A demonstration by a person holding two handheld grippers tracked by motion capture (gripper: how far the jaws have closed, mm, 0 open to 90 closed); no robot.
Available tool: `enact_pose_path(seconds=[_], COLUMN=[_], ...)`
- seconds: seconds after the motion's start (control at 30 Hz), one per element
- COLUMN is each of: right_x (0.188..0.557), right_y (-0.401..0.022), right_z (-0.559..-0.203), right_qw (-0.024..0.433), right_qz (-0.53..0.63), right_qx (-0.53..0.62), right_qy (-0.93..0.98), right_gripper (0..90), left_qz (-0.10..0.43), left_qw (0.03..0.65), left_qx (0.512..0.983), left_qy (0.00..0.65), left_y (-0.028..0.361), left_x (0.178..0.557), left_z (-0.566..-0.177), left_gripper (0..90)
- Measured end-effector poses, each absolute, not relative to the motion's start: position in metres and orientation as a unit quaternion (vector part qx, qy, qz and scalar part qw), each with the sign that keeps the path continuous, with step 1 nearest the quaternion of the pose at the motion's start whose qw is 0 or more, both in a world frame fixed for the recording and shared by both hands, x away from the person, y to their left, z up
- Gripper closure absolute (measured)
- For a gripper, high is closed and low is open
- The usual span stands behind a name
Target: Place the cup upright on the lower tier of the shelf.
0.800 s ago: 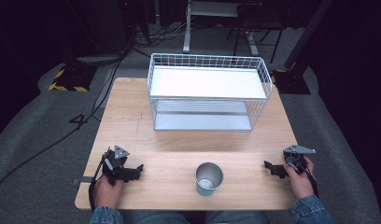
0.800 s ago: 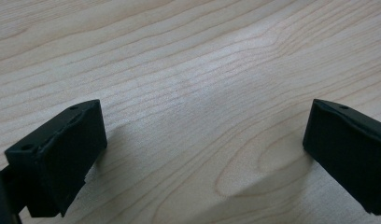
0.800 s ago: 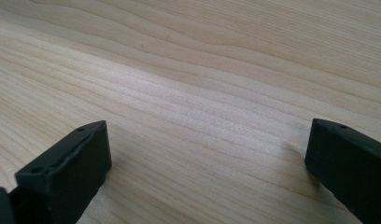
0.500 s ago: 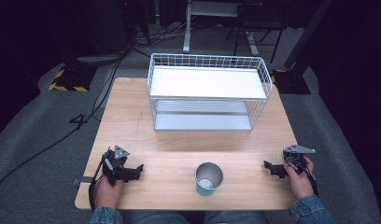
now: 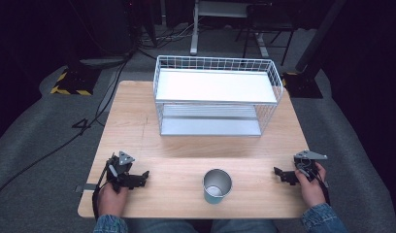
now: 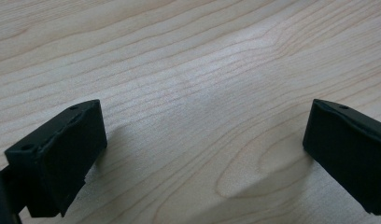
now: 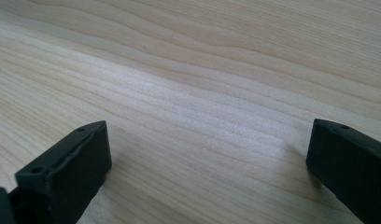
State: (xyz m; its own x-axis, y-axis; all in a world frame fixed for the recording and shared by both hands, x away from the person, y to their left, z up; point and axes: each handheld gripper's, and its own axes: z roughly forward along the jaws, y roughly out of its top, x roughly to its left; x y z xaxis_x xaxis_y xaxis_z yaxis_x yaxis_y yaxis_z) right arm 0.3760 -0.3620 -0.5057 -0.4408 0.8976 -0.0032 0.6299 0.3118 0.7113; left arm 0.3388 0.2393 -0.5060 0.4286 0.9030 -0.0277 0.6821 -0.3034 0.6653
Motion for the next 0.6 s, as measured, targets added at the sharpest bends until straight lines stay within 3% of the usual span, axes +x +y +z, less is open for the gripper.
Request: enact_pose_path(seconds=[0.2,0.33,0.4,0.47,0.53,0.6], right_x=[0.376,0.375,0.374,0.373,0.371,0.369], right_y=[-0.364,-0.365,-0.365,-0.365,-0.364,-0.362], right_z=[-0.505,-0.502,-0.499,-0.495,-0.491,-0.487], right_qw=[0.203,0.209,0.211,0.213,0.216,0.217], right_qz=[0.329,0.335,0.337,0.343,0.349,0.355], right_qx=[0.485,0.487,0.482,0.479,0.477,0.473], right_qy=[0.784,0.779,0.781,0.780,0.778,0.776], right_gripper=[2.3,20.9,13.9,18.9,14.7,16.9], left_qz=[0.178,0.178,0.180,0.179,0.180,0.180], left_qw=[0.308,0.308,0.308,0.308,0.308,0.308], left_qx=[0.788,0.787,0.787,0.787,0.787,0.787], left_qy=[0.503,0.503,0.504,0.504,0.503,0.504], left_y=[0.239,0.239,0.239,0.239,0.239,0.239], left_x=[0.339,0.339,0.339,0.339,0.339,0.339], left_z=[-0.506,-0.506,-0.506,-0.506,-0.506,-0.506], left_gripper=[0.0,0.0,0.1,0.0,0.0,0.1])
